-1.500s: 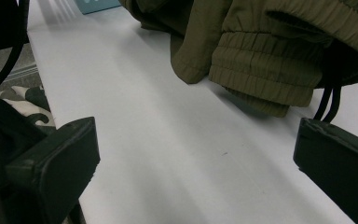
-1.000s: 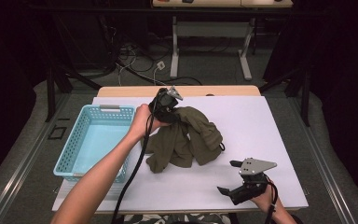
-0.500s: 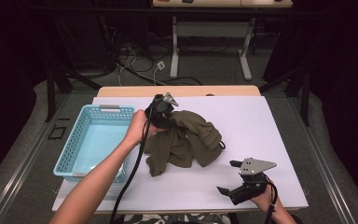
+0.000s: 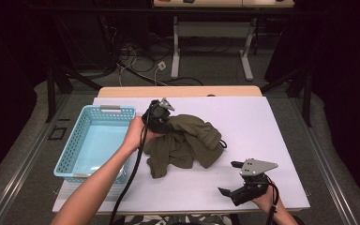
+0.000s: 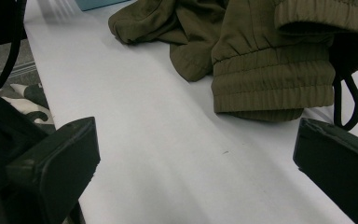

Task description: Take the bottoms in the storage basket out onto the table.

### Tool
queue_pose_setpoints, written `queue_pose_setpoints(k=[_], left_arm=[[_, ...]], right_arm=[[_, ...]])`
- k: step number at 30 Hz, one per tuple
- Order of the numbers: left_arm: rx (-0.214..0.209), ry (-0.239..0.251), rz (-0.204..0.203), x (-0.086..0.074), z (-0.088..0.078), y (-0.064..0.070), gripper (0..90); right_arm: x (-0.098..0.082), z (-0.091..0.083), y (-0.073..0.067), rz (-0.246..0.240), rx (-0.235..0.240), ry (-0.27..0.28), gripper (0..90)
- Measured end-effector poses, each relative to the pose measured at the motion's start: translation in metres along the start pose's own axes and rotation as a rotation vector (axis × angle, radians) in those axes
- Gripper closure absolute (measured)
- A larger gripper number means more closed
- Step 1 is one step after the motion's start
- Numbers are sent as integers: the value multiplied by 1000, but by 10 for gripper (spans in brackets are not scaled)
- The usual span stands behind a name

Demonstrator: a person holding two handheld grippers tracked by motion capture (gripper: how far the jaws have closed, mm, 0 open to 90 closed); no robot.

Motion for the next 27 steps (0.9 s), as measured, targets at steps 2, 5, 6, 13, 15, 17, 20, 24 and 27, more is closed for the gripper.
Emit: queue_pose_setpoints(k=[2,5,6,13,15,17,20,24,27], left_arm=[[5,-7,1,-2,1,0,686],[5,-24,-5,-5,4,-2,684],[5,-24,-5,-5,4,-2,684],[16,-60,-42,-10,13,-9,682],[17,-73,-44,-11,15,-10,680],[19,-78,-47,-13,17,-11,679],[20,-89,-54,-16,19,-14,677],[25,-101,-63,-20,22,-17,675],[30,-115,-72,-23,24,-19,672]], right_arm=[[0,0,0,0,0,-1,2],[0,0,0,-1,1,-3,2],[0,0,0,-1,1,-3,2],[0,0,0,-1,1,-2,2],[0,0,0,-1,0,-3,2],[0,0,0,-1,1,-1,2],[0,0,0,0,0,-1,2],[0,0,0,-2,1,-1,2],[0,0,0,-2,1,-2,2]])
Point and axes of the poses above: each handheld gripper's, and its own axes: z roughly forward along the jaws, x roughly out of its top, y roughly to its right, the point moved 7 cm from there along z, roughly forward along the jaws, and after that the axes turned 12 degrees about x, right-handed, at the moved point
